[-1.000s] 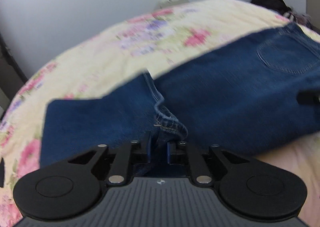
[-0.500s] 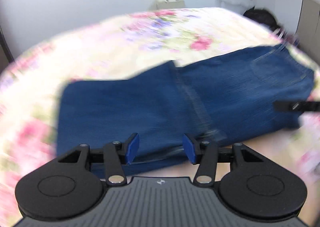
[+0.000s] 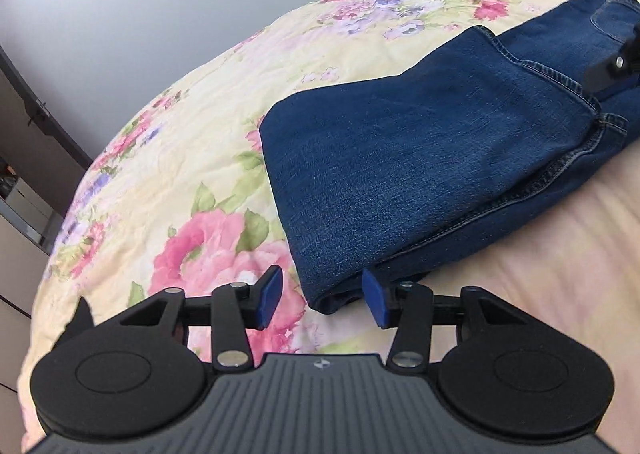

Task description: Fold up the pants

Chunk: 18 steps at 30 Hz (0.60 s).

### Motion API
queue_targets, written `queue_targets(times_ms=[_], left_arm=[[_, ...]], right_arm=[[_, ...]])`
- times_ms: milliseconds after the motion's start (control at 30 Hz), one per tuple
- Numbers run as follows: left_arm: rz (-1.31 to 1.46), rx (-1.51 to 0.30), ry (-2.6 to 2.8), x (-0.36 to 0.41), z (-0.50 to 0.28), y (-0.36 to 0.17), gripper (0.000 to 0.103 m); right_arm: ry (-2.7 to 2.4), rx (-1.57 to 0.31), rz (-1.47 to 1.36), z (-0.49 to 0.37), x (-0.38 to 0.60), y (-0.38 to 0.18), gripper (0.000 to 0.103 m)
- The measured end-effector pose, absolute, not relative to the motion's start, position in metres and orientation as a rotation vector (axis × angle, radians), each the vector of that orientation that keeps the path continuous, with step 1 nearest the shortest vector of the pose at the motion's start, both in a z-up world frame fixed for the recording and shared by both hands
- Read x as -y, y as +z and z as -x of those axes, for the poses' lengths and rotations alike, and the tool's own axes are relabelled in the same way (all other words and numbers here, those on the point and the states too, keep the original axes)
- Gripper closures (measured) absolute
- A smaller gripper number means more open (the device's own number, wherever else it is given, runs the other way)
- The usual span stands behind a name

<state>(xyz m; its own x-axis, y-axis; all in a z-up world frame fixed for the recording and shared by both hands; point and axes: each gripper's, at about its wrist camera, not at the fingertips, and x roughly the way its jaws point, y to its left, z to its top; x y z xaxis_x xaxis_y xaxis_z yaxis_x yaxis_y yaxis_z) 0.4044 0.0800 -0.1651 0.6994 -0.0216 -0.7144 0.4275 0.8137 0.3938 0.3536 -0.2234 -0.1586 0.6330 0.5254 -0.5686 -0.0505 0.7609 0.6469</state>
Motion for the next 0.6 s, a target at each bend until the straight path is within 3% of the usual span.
queue_targets(times_ms=[67,133,400,600], left_arm=[[-0.551,-0.775,-0.287,-0.085,-0.407,-0.17,0.063],[-0.535,-0.774,-0.296,-0.087,-0.409,-0.173,0.075],[-0.505,-0.762,-0.291,-0.099,-0.406,-0.178,0.089],[-0.461,-0.806,-0.311,-0.105,-0.409,-0.17,0.089]], right_arm=[[0.342,-0.859,-0.609,-0.365,0.215,-0.164,0.093],[0.338,-0.881,-0.592,-0.374,0.21,-0.166,0.103],[0.43,-0.782,-0.645,-0.351,0.217,-0.106,0.103],[0.327,-0.959,-0.575,-0.346,0.205,-0.169,0.103]])
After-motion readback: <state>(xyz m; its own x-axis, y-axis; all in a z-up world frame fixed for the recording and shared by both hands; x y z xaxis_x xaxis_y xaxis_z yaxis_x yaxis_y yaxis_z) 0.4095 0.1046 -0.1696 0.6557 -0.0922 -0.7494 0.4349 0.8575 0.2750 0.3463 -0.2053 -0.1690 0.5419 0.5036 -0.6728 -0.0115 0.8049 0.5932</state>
